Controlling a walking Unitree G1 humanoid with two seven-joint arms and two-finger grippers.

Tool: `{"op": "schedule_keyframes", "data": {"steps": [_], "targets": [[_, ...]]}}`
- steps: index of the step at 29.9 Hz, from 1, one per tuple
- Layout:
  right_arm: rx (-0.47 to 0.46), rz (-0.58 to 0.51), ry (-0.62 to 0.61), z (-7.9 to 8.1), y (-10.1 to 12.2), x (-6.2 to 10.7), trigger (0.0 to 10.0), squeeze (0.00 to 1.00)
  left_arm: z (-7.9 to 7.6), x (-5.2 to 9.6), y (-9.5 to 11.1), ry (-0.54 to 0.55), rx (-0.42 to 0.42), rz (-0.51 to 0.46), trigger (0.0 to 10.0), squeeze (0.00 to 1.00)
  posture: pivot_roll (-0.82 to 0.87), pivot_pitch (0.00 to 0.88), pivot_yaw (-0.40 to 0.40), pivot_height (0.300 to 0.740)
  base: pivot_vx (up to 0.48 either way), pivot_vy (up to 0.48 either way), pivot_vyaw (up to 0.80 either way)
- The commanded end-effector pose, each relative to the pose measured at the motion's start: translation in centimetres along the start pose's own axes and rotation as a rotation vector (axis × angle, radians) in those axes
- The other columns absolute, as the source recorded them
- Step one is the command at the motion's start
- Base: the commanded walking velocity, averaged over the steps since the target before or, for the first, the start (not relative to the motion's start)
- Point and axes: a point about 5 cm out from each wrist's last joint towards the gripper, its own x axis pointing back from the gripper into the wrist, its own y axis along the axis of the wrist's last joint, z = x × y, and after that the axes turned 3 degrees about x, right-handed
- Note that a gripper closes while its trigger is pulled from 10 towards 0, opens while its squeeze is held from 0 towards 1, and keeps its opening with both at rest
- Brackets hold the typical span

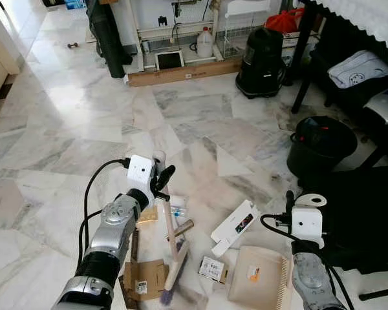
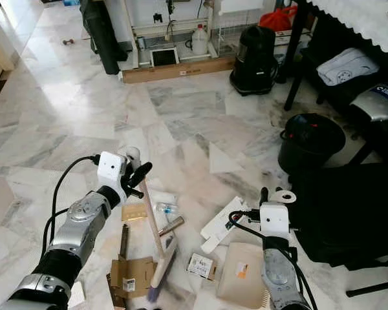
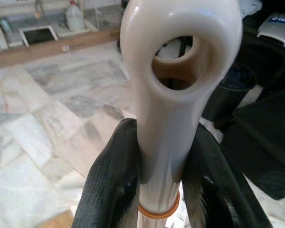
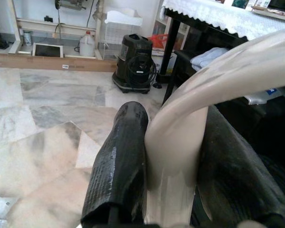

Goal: Sweep floor

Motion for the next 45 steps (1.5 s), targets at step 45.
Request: {"op": "schedule_keyframes", "data": {"steps": [45], "targets": [[-0.009,0.084,0.018,0.0,-0.9,0.1,10.0,0.00,1.4,-0.6,10.2,0.055,0.310,-0.359,10.0,0.00,0.11,0.112,0.052,0.740,0.000,0.000,0.00]]}}
